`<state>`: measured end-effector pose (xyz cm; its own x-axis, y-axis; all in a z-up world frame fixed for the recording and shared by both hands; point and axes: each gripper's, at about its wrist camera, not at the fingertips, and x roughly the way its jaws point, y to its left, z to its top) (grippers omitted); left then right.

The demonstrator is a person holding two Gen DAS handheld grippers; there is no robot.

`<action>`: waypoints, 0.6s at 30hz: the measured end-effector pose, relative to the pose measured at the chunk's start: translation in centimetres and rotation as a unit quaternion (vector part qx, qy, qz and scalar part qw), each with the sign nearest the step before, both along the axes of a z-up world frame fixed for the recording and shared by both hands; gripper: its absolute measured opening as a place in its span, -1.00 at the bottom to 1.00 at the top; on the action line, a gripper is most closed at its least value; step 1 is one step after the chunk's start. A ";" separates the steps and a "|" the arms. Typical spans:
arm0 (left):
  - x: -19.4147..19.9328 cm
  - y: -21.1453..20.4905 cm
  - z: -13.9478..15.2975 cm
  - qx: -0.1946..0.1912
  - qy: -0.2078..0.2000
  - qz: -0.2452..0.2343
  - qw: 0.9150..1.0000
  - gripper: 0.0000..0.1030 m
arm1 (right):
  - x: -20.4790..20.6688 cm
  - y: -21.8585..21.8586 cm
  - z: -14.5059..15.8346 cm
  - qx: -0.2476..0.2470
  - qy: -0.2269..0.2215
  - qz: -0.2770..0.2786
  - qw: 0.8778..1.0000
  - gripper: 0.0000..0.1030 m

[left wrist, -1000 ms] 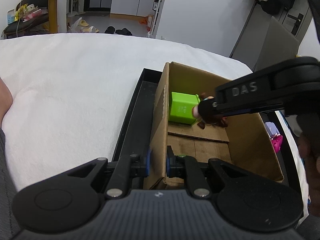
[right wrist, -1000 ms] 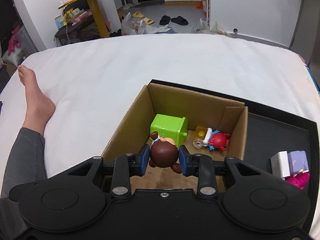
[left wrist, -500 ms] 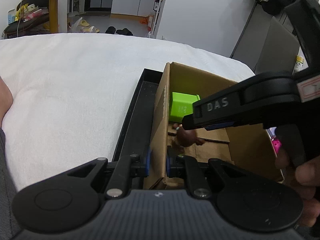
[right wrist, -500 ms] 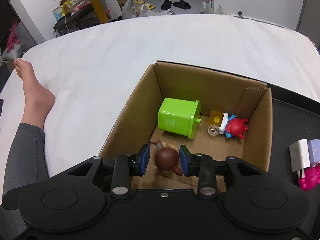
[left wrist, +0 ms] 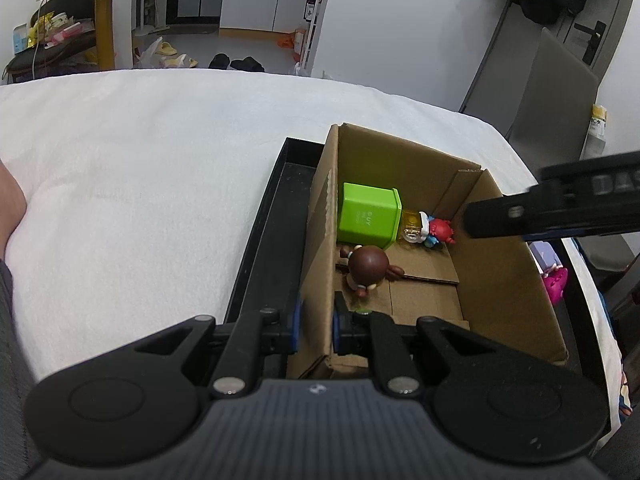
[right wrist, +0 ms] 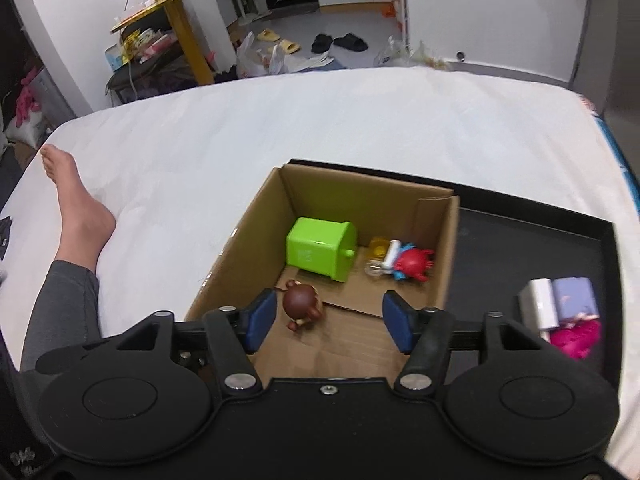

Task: Organize rigid objects
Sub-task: 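Lower the brown-headed doll into the box and open the right gripper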

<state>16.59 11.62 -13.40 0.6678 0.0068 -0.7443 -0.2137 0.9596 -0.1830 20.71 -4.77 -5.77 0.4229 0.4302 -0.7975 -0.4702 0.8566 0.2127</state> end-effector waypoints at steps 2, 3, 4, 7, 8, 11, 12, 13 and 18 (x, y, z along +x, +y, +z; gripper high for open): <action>0.0 -0.1 0.0 0.003 0.001 0.001 1.000 -0.75 | -0.2 -0.7 0.4 0.003 -0.006 -0.004 1.000 0.25; 0.1 -0.2 0.0 0.005 0.002 0.002 1.000 -0.75 | -0.3 -1.0 0.5 0.003 -0.011 -0.007 1.000 0.31; 0.1 -0.3 -0.1 0.008 0.003 0.002 1.000 -0.75 | -0.4 -1.3 0.8 0.002 -0.018 -0.013 1.000 0.36; 0.2 -0.7 -0.1 0.016 0.003 -0.001 1.000 -0.74 | -0.9 -2.5 1.5 0.010 -0.047 -0.027 0.998 0.64; 0.2 -0.8 -0.1 0.020 0.004 0.000 1.000 -0.74 | -1.1 -2.9 1.8 0.011 -0.058 -0.029 0.998 0.67; 0.2 -1.0 0.0 0.023 0.002 -0.001 1.000 -0.74 | -1.3 -4.3 2.2 0.012 -0.065 -0.041 0.997 0.67; 0.2 -1.0 0.0 0.022 0.002 -0.001 1.000 -0.74 | -1.3 -4.7 2.2 0.013 -0.065 -0.047 0.997 0.67; 0.2 -1.0 0.0 0.022 0.002 0.000 1.000 -0.74 | -1.3 -5.2 2.3 0.016 -0.066 -0.053 0.996 0.67; 0.0 -0.8 0.1 0.018 -0.001 -0.003 1.000 -0.74 | -1.3 -7.1 2.0 0.019 -0.059 -0.071 0.996 0.67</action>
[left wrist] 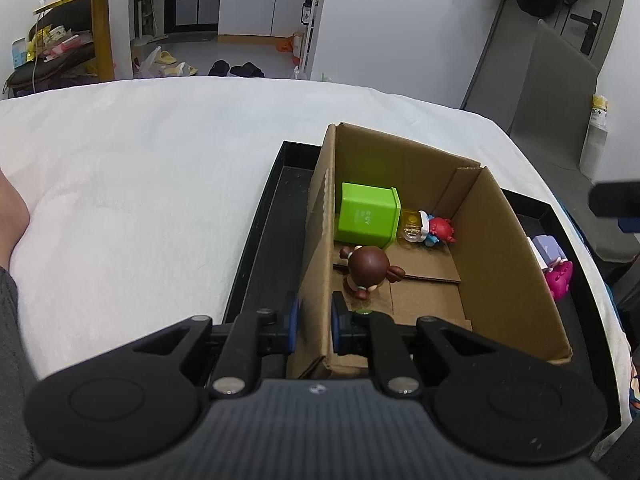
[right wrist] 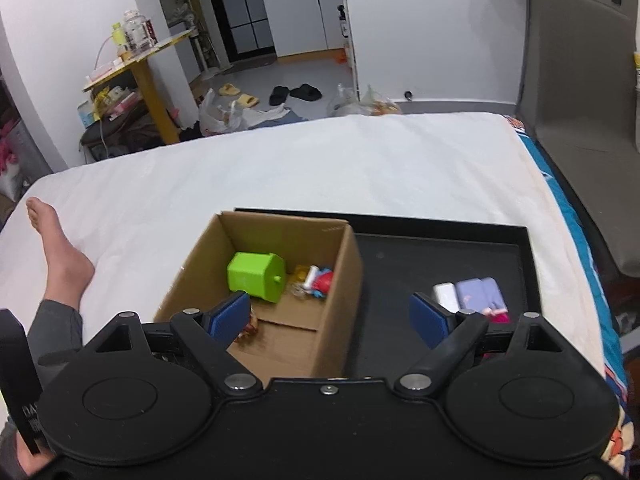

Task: Organize rigid objects
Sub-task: 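Lower the brown-headed doll into the box and open the right gripper, then move the right gripper to the magenta dinosaur and grasp it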

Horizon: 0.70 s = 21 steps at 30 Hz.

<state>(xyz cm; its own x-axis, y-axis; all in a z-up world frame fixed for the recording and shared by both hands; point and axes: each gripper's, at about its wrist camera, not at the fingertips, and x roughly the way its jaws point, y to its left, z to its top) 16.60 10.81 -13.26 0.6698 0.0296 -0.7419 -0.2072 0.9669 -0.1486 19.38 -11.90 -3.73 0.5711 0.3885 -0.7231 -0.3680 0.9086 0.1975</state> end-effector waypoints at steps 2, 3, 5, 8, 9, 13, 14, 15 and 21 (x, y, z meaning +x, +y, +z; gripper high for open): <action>0.0 0.2 0.0 -0.006 0.001 0.003 1.000 -0.74 | -0.2 -0.4 -0.1 -0.006 0.001 -0.003 1.000 0.67; 0.0 0.3 0.0 -0.008 0.001 0.003 1.000 -0.74 | -0.3 -0.6 -0.2 -0.008 0.000 -0.007 1.000 0.67; 0.0 0.4 0.1 -0.010 0.001 0.003 1.000 -0.74 | -0.6 -1.0 -0.3 -0.008 -0.005 -0.012 1.000 0.67; 0.0 0.4 0.1 -0.010 0.002 0.004 1.000 -0.74 | -0.8 -1.8 -0.6 -0.002 -0.006 -0.023 1.000 0.67; 0.0 0.4 0.0 -0.010 0.003 0.004 1.000 -0.74 | -0.8 -2.1 -0.8 0.000 -0.005 -0.027 1.000 0.67; 0.1 0.4 0.0 -0.010 0.003 0.004 1.000 -0.74 | -0.8 -3.5 -1.4 0.018 0.004 -0.041 0.999 0.67; 0.1 0.4 0.0 -0.008 0.002 0.004 1.000 -0.74 | -0.7 -3.9 -1.7 0.021 0.010 -0.047 0.999 0.67; 0.1 0.3 0.0 -0.007 0.002 0.003 1.000 -0.74 | -0.7 -4.3 -1.9 0.024 0.014 -0.052 0.998 0.67; 0.1 0.3 -0.1 -0.003 0.003 0.004 1.000 -0.74 | -0.4 -6.9 -3.3 0.054 0.035 -0.081 0.995 0.62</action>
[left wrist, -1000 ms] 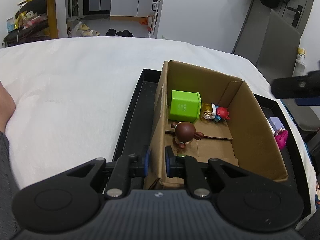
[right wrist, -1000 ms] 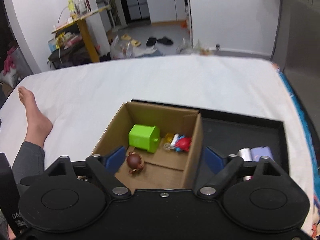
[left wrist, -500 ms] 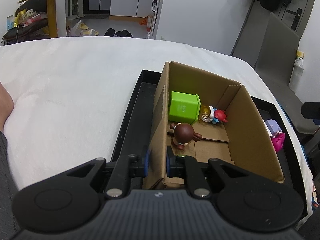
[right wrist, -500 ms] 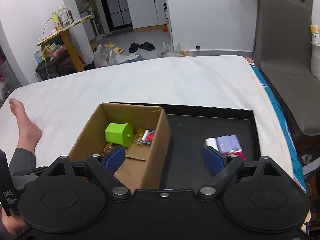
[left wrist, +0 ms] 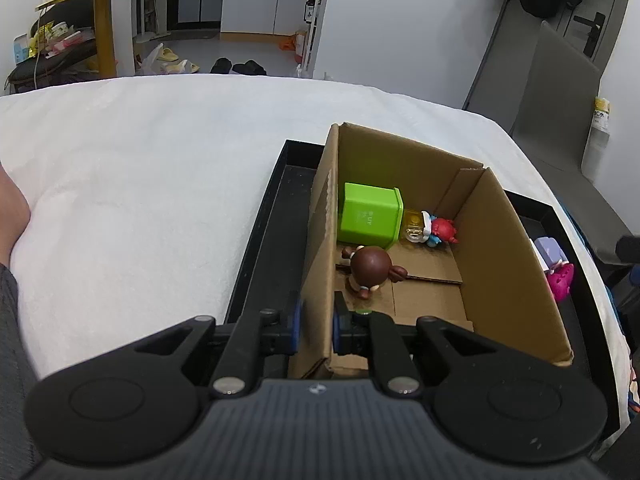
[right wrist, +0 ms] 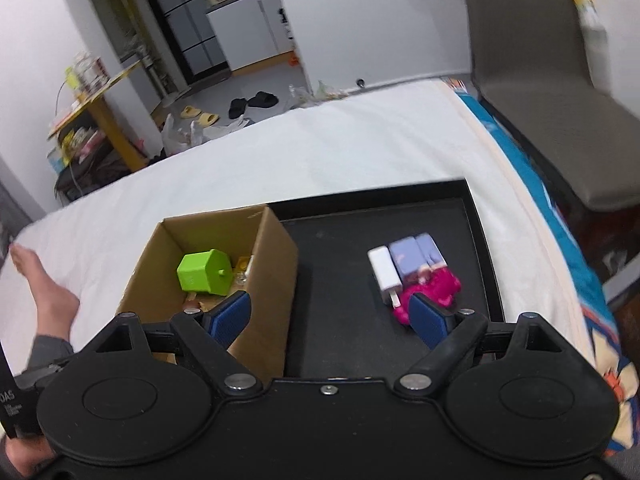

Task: Organize rigid objects
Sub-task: 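Move the right gripper to the magenta dinosaur and grasp it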

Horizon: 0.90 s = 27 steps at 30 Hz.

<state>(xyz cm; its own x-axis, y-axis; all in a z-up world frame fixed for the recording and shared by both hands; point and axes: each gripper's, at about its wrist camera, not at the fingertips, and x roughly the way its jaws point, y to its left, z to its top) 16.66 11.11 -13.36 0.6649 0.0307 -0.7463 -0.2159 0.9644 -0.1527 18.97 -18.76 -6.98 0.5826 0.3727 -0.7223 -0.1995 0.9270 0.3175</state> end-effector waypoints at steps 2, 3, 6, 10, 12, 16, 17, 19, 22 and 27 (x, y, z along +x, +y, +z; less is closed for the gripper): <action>0.0 0.0 0.0 -0.002 0.001 0.002 1.000 -0.75 | 0.1 -0.7 -0.7 0.009 0.013 -0.008 1.000 0.60; 0.1 0.0 0.0 -0.001 0.001 0.002 1.000 -0.75 | 0.2 -1.0 -1.1 0.010 0.019 -0.011 1.000 0.59; 0.1 -0.2 -0.1 0.003 0.000 -0.001 1.000 -0.75 | 0.5 -1.8 -2.2 0.025 0.041 -0.025 0.999 0.53; 0.0 -0.1 0.0 0.000 0.000 0.000 1.000 -0.75 | 0.8 -2.4 -3.7 0.043 0.064 -0.038 0.996 0.44; 0.0 -0.1 0.0 0.001 0.000 0.000 1.000 -0.76 | 1.1 -2.5 -4.3 0.041 0.072 -0.047 0.995 0.41; 0.0 0.0 0.0 0.000 0.000 0.001 1.000 -0.75 | 1.8 -3.0 -5.2 0.045 0.083 -0.058 0.994 0.37; 0.0 0.0 0.0 0.000 0.000 0.001 1.000 -0.75 | 1.9 -3.1 -5.3 0.043 0.084 -0.059 0.994 0.37; 0.0 -0.1 0.0 0.003 -0.001 0.000 1.000 -0.75 | 2.4 -3.4 -5.5 0.040 0.084 -0.063 0.994 0.37; 0.0 -0.3 0.0 0.007 -0.002 -0.001 1.000 -0.75 | 3.2 -4.2 -6.4 0.051 0.092 -0.079 0.991 0.33; 0.0 -0.2 0.0 0.005 -0.002 -0.001 1.000 -0.75 | 4.3 -5.2 -7.9 0.078 0.107 -0.116 0.984 0.16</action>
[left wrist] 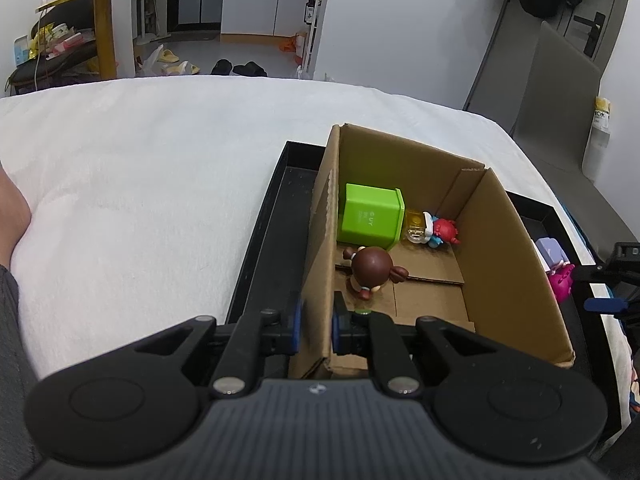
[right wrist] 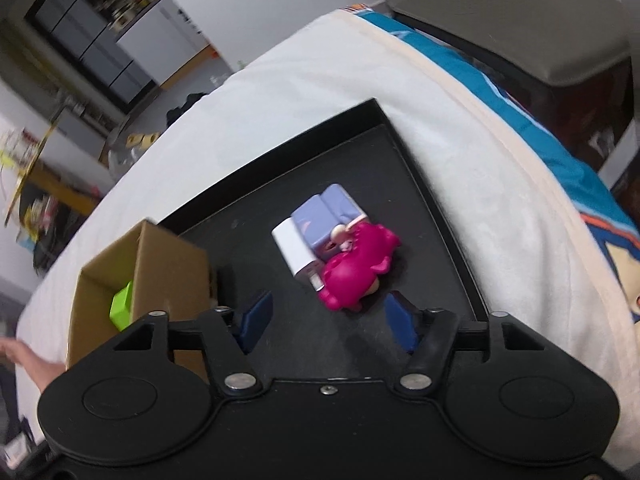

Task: Organize rigid objects
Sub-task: 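Move the right gripper to the magenta dinosaur and grasp it, then lift the magenta dinosaur with the right gripper and carry it over the box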

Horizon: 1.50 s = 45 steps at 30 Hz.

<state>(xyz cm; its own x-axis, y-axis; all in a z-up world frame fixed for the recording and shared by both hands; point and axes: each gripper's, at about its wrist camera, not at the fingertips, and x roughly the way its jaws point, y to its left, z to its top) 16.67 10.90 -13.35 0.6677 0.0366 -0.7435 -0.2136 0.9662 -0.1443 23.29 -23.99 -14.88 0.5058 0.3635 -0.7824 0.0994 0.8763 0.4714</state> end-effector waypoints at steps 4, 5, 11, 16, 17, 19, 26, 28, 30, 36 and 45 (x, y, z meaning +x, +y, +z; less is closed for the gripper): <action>-0.1 -0.1 0.1 0.003 -0.001 -0.001 1.000 -0.75 | 0.6 -0.3 -1.0 0.013 0.008 -0.032 0.999 0.16; -0.1 -0.1 0.0 0.003 -0.001 -0.001 1.000 -0.75 | 0.7 -0.2 -1.2 0.015 0.009 -0.040 0.999 0.16; -0.1 -0.2 0.0 0.003 -0.001 -0.001 1.000 -0.75 | 1.6 0.6 -2.2 -0.011 0.009 -0.057 0.998 0.14; 0.0 -0.1 0.0 0.002 -0.001 -0.001 1.000 -0.75 | 2.1 1.1 -3.3 -0.057 0.031 -0.042 0.997 -0.25; -0.1 -0.1 0.0 0.002 -0.001 -0.001 1.000 -0.75 | 2.0 0.9 -3.3 -0.053 0.033 -0.044 0.997 -0.26; -0.1 -0.1 0.0 0.003 -0.001 -0.001 1.000 -0.75 | 1.7 1.0 -3.1 -0.063 0.034 -0.037 0.997 -0.26; -0.1 -0.1 0.0 0.004 -0.002 -0.001 1.000 -0.75 | 0.7 0.9 -2.5 -0.075 0.039 -0.028 0.996 -0.27; -0.1 -0.1 0.0 0.004 -0.002 -0.001 1.000 -0.75 | 0.2 1.0 -2.1 -0.074 0.037 -0.025 0.996 -0.27; -0.1 -0.1 -0.1 0.004 -0.002 -0.002 1.000 -0.75 | 0.0 0.9 -1.6 -0.069 0.034 -0.024 0.997 -0.27; -0.1 -0.2 0.0 0.004 -0.002 -0.002 1.000 -0.75 | -0.6 0.8 0.0 -0.058 0.022 -0.016 0.998 -0.27; -0.1 -0.1 0.0 0.004 -0.002 -0.002 1.000 -0.75 | -1.7 1.7 2.4 -0.055 0.003 0.000 0.998 -0.27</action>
<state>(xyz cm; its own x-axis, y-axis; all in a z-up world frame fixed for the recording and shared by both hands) 16.53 10.76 -13.37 0.6710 0.0391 -0.7404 -0.2084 0.9683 -0.1377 21.63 -22.32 -12.44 0.5015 0.2747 -0.8204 0.1014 0.9231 0.3711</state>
